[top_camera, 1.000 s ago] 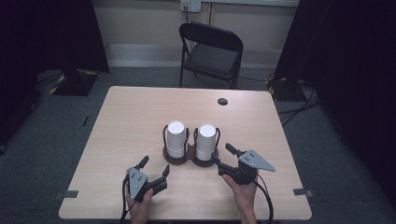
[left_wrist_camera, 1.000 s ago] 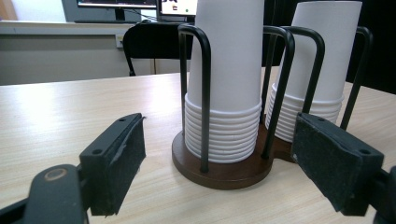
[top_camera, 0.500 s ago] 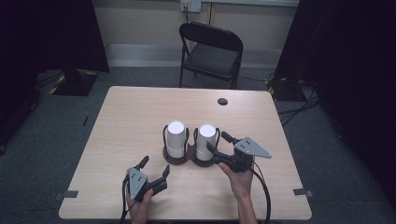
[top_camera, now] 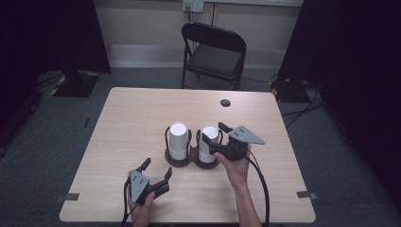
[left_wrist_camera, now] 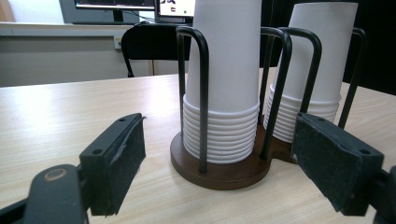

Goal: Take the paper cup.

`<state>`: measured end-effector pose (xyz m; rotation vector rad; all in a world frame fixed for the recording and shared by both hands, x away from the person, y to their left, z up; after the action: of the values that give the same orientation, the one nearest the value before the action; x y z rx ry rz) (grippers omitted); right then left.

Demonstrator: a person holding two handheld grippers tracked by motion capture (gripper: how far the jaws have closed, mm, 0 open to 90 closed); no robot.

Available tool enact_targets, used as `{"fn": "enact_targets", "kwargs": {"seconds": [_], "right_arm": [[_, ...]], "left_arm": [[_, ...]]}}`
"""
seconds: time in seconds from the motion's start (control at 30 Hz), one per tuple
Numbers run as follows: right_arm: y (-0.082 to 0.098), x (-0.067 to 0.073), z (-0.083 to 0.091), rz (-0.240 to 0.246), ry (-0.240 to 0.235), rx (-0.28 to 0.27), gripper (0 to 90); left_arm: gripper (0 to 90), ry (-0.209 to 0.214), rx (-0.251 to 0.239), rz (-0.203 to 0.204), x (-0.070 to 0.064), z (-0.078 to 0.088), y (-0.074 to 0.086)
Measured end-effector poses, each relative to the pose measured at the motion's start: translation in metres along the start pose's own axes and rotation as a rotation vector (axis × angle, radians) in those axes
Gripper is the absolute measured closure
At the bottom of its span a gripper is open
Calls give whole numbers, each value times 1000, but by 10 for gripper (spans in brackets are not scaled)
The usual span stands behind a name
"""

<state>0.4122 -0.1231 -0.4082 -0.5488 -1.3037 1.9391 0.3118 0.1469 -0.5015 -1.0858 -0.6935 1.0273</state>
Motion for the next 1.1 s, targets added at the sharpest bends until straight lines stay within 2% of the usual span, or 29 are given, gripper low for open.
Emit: {"fn": "enact_targets", "kwargs": {"seconds": [0.2, 0.53, 1.0, 1.1], "right_arm": [[5, -3, -12, -1, 4, 22, 248], [9, -2, -21, 20, 15, 32, 280], [12, -3, -26, 36, 21, 69, 308], [12, -3, -27, 26, 24, 79, 317]], "left_arm": [[176, 1, 0, 0, 0, 0, 0], [176, 1, -1, -1, 0, 0, 0], [178, 6, -3, -6, 0, 0, 0], [178, 5, -5, -4, 0, 0, 0]]}}
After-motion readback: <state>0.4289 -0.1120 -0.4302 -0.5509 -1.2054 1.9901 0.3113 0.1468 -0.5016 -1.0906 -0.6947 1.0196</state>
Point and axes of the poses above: each handheld gripper's, and its own axes: z roughly backward along the jaws, y roughly out of its underside, x roughly to its left, the point moved 2 cm from there along -z, roughly forward along the jaws, and after that the axes turned 14 degrees about x, right-handed, at the moved point
